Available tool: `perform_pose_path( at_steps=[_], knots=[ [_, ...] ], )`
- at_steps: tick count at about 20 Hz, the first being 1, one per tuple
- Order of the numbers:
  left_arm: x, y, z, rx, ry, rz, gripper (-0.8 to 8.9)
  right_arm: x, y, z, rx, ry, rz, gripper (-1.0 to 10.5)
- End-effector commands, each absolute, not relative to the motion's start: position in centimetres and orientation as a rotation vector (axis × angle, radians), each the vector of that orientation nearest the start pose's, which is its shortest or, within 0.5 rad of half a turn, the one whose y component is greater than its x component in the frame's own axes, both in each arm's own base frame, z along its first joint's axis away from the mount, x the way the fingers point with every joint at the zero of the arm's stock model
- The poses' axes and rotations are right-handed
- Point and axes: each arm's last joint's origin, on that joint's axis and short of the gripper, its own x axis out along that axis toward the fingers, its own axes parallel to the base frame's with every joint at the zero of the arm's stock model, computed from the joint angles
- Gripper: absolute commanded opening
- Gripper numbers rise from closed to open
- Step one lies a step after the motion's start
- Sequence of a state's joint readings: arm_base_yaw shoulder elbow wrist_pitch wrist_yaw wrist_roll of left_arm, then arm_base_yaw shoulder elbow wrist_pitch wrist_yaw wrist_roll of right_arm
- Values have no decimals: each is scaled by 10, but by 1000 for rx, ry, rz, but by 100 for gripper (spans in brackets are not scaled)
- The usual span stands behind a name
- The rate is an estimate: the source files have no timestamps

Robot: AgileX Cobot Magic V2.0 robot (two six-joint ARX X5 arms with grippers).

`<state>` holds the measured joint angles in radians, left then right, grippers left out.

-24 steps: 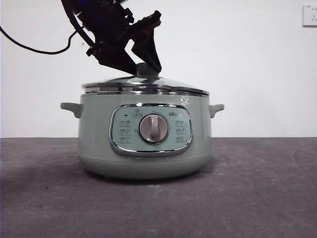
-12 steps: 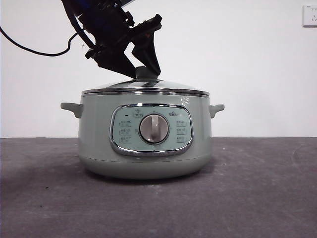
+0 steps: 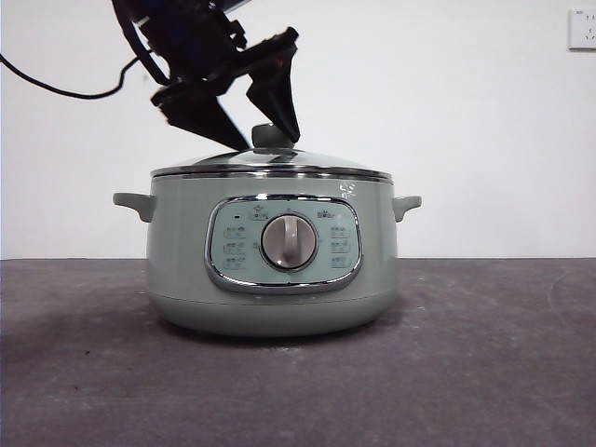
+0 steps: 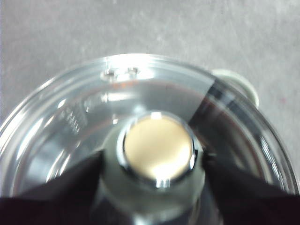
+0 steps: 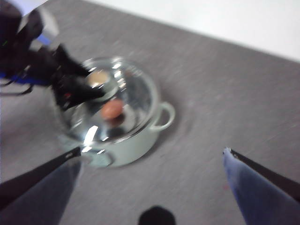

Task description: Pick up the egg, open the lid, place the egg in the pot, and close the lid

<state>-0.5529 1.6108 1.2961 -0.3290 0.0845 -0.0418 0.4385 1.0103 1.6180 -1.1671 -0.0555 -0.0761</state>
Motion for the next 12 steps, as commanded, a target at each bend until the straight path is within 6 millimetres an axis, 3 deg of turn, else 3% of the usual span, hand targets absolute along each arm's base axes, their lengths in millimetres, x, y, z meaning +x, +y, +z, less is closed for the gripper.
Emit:
perform_pose_path(
  at_steps=[1, 5, 9, 12],
  knots=[
    [297, -187, 295, 126, 657, -603, 548, 113, 57, 461, -146, 584, 549, 503],
    [279, -176, 315, 123, 649, -605, 548, 110, 57, 457, -141, 645, 591, 502],
    [231, -149, 355, 102, 652, -671, 533, 104, 56, 450, -130, 741, 642, 496],
    [187, -125, 380, 70, 646, -762, 528, 104, 56, 448, -133, 767, 639, 313]
  ],
)
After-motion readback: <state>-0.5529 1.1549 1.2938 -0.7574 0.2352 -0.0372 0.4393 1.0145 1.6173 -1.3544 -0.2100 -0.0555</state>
